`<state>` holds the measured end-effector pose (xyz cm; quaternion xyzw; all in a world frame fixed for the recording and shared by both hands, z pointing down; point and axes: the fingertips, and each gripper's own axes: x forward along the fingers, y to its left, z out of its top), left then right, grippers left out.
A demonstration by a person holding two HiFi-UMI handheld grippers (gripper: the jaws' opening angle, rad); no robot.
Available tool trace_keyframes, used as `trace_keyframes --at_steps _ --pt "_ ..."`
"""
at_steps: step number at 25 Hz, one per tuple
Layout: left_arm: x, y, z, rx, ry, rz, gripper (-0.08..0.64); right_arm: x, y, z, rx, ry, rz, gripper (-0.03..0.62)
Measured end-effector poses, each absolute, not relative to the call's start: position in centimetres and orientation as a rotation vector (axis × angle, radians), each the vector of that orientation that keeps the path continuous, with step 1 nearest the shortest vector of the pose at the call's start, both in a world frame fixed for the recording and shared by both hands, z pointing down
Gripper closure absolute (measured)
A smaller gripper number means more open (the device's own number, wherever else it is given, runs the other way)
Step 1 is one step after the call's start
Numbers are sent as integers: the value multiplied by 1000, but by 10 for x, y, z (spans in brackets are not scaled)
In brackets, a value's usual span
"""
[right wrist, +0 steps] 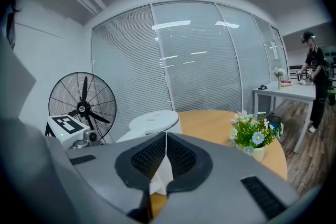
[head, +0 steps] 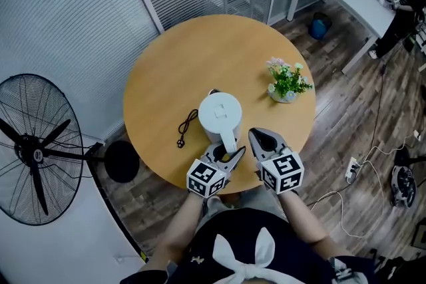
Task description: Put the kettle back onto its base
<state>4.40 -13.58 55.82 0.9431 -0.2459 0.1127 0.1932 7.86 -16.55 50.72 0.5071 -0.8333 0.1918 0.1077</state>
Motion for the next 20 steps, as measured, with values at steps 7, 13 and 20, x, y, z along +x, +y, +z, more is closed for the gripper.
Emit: trace_keyframes --at_steps 7,13,20 --pt "41 -132 561 2663 -679 321 396 77 -159 505 1525 -2440 561 568" --pt "40 -131 563 2682 -662 320 396 74 -151 507 1541 -2423 569 568" --pt "40 -125 567 2716 -642 348 397 73 -143 506 1555 -2408 571 568"
